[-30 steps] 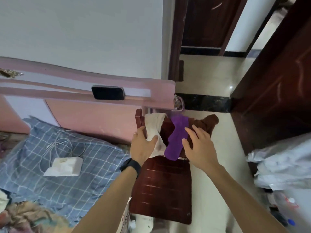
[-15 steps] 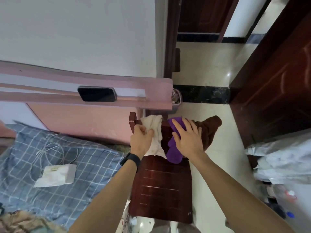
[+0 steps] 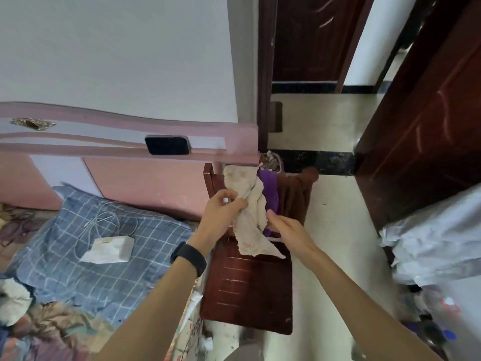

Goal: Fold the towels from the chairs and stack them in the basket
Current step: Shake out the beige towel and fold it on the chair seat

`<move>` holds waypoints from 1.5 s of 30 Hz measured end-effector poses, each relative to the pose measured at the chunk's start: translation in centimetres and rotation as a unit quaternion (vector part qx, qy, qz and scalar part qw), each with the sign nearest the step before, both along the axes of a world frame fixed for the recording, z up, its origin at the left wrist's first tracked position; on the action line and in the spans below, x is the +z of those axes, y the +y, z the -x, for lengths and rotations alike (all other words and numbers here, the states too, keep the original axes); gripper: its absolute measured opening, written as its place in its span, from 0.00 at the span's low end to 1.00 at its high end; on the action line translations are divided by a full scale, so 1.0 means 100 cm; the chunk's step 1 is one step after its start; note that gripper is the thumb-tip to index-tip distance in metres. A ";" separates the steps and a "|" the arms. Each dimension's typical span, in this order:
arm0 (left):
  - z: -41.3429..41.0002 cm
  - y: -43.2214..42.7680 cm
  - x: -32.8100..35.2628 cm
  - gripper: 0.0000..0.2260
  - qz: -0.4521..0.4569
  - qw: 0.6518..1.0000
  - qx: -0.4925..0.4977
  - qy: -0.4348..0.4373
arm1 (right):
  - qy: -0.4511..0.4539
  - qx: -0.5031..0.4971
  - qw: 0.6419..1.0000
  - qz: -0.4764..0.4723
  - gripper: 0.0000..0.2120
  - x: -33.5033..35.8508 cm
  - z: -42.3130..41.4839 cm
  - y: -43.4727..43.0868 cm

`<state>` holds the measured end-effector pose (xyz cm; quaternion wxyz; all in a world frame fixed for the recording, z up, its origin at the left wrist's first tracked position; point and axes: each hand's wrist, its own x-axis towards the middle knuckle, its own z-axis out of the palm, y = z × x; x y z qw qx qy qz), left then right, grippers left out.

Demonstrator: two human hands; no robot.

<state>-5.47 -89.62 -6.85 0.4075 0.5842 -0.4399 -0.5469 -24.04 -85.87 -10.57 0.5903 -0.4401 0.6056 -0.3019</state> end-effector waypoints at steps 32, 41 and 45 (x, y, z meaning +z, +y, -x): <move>-0.010 0.341 -0.130 0.15 -0.185 0.966 0.023 -0.181 | -0.316 -0.390 0.826 -0.257 0.07 -0.086 0.102 0.397; -0.019 0.342 -0.087 0.07 -0.220 0.965 0.141 0.015 | -0.253 -0.269 0.846 -0.386 0.19 -0.077 0.125 0.404; -0.020 0.338 -0.078 0.07 -0.195 0.976 0.093 -0.008 | -0.150 -0.172 0.889 -0.398 0.18 -0.066 0.127 0.401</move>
